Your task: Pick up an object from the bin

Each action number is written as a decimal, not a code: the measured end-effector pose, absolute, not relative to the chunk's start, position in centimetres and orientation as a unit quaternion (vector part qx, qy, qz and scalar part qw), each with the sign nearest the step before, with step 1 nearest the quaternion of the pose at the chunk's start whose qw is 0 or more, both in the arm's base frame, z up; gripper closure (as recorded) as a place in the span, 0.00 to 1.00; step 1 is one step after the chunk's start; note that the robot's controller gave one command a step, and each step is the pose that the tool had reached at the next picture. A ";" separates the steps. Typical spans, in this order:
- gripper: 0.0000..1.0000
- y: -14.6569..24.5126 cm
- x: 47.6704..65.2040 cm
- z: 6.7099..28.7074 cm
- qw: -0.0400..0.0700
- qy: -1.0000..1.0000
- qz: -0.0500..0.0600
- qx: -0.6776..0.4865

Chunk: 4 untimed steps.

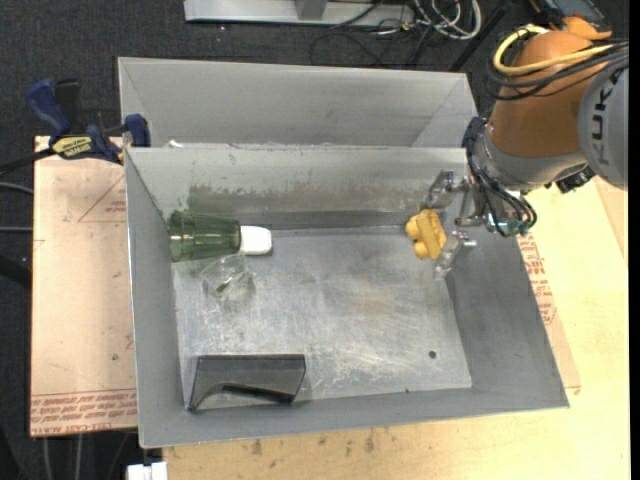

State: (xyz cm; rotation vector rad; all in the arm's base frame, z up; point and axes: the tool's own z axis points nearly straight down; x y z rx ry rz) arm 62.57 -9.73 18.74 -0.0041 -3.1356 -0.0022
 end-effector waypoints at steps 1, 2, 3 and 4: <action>0.00 -9.7 62.7 19.2 -0.001 -1.000 0.000 -0.001; 0.00 -6.1 60.1 18.7 -0.001 -1.000 0.001 0.012; 0.00 -1.1 59.0 17.1 -0.001 -1.000 -0.001 0.023; 0.00 -0.7 61.3 13.7 -0.003 -0.996 -0.001 0.094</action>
Offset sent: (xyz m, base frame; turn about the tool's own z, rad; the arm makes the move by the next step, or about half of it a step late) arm -0.0417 0.0645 -0.0030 -0.0489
